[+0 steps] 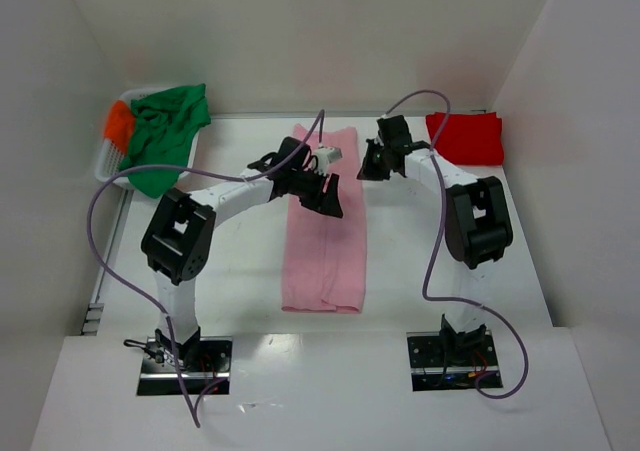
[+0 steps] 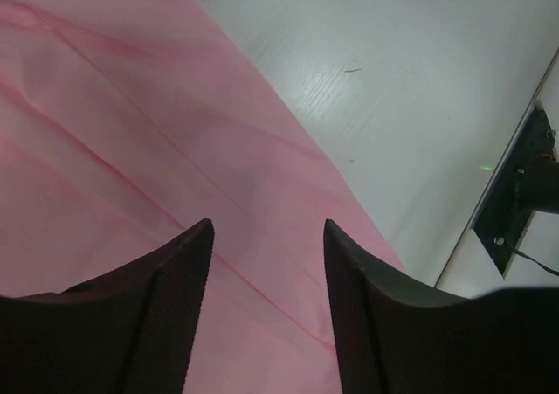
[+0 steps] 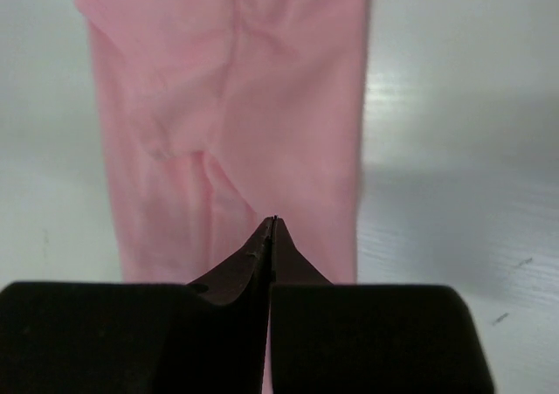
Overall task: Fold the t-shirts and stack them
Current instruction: Rotate the tshirt 90 degrees
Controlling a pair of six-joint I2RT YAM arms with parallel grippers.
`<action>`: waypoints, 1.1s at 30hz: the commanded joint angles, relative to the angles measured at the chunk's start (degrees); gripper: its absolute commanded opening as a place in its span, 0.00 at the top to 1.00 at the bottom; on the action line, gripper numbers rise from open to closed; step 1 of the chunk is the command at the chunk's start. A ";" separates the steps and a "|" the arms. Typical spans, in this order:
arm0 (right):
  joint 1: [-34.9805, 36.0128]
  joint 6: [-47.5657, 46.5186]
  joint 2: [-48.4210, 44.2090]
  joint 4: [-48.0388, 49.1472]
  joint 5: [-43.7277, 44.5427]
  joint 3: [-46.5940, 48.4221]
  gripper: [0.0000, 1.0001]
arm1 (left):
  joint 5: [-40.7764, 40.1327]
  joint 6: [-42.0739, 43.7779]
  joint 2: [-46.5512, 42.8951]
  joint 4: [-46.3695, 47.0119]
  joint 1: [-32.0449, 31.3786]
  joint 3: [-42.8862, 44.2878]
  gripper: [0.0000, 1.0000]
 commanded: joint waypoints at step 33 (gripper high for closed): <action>0.98 -2.38 10.29 1.45 -0.51 3.62 1.00 | -6.91 0.66 3.42 -4.94 -2.98 -5.67 0.56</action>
